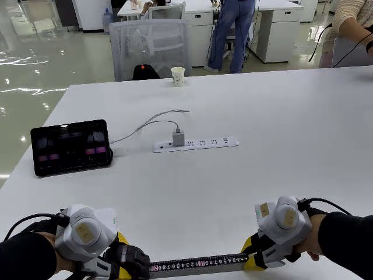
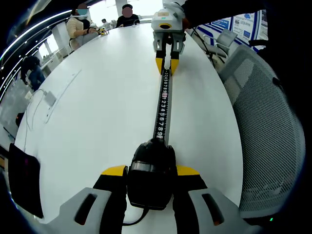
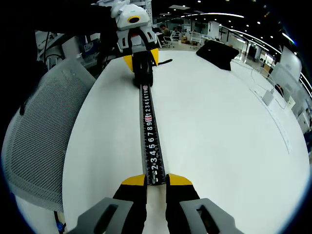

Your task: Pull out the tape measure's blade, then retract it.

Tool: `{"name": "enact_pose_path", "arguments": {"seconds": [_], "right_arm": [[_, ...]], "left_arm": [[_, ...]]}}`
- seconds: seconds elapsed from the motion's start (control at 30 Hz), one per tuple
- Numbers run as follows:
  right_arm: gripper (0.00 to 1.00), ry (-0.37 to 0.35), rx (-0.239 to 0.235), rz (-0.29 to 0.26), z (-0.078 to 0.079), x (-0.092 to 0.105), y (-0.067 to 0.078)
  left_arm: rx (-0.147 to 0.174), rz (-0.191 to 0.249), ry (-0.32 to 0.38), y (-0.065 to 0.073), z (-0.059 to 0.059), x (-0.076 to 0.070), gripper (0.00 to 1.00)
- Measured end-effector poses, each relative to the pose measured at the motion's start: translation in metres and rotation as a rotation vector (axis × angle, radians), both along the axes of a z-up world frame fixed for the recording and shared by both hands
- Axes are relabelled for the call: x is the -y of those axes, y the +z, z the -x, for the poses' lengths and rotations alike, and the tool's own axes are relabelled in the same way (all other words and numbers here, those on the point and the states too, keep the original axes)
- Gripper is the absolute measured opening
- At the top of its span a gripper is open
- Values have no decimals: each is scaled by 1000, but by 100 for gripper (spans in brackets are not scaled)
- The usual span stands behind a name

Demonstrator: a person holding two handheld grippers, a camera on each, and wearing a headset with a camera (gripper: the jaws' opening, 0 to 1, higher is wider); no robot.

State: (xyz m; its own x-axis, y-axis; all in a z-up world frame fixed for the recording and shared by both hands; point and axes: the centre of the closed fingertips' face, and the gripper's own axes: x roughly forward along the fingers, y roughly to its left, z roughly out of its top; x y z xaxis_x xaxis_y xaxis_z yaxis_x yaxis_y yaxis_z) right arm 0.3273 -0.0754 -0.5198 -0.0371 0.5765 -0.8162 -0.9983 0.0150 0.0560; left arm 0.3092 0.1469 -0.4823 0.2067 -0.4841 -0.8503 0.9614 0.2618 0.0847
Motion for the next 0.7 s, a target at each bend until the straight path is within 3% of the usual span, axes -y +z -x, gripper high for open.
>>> {"name": "enact_pose_path", "arguments": {"seconds": [0.7], "right_arm": [[11,-11,-7,19,-3,14,0]], "left_arm": [[0,-1,2,0,1,1,30]]}}
